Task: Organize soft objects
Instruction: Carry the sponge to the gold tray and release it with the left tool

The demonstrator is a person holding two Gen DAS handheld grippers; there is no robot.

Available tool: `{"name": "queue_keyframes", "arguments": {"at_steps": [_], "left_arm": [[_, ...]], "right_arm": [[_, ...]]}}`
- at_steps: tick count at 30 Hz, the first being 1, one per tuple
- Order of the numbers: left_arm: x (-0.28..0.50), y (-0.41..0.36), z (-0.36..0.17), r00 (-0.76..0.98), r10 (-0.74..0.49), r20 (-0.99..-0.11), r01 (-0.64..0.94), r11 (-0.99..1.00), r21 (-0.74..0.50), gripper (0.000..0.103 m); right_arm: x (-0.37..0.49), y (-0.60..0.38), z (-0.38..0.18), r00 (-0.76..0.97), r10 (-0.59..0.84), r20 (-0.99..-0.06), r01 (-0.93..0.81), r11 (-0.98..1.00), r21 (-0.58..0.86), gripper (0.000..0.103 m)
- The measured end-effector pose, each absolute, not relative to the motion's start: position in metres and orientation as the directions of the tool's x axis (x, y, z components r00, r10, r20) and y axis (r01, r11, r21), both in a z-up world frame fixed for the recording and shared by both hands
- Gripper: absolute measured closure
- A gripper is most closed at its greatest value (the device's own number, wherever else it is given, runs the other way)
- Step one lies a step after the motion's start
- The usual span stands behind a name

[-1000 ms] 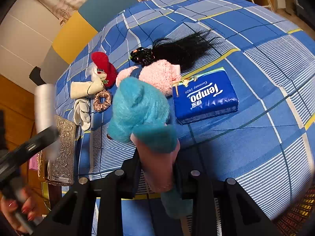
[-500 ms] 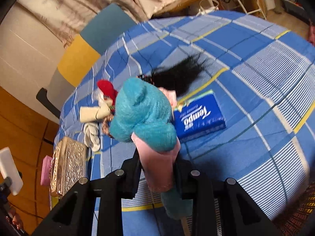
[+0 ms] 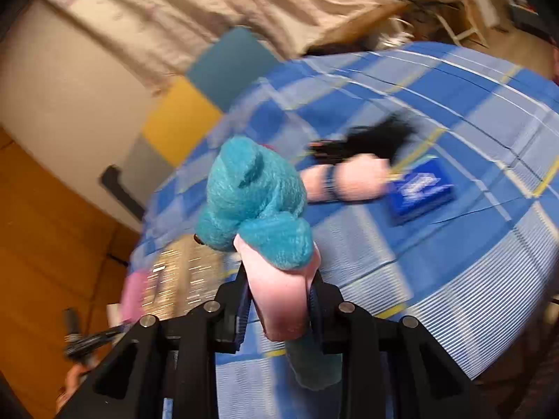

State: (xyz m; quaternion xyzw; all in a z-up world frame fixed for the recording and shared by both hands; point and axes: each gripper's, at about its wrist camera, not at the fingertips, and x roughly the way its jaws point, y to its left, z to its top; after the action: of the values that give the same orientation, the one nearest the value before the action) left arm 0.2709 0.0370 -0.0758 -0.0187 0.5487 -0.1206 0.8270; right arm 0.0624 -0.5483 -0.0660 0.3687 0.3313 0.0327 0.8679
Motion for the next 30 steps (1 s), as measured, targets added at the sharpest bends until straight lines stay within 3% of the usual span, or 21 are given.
{"name": "queue_keyframes", "arguments": {"at_steps": [9,12,16,24,30], "left_arm": [[0.320,0.072,-0.133,0.311,-0.127,-0.942,0.085,0.991,-0.105,0.042],[0.328,0.069,-0.138,0.339,-0.034,-0.940,0.082,0.997,-0.006,0.042],[0.335,0.072,-0.138,0.339,-0.024,-0.941,0.035,0.999,-0.013,0.038],[0.321,0.074,-0.112,0.419,-0.005,-0.908,0.033,0.999,0.010,0.030],[0.294,0.096,-0.071,0.511,-0.121,-0.851,0.030,0.992,-0.123,0.030]], "right_arm": [[0.063,-0.403,0.010,0.727,0.566,-0.390,-0.127,0.669,0.733,0.074],[0.064,-0.355,0.018,0.672,0.647,-0.359,-0.210,0.632,0.746,0.074],[0.076,-0.293,0.013,0.590,0.716,-0.373,-0.279,0.615,0.738,0.074],[0.112,-0.225,-0.025,0.491,0.759,-0.428,-0.245,0.592,0.768,0.074],[0.156,-0.190,-0.050,0.458,0.742,-0.491,-0.178,0.617,0.767,0.074]]}}
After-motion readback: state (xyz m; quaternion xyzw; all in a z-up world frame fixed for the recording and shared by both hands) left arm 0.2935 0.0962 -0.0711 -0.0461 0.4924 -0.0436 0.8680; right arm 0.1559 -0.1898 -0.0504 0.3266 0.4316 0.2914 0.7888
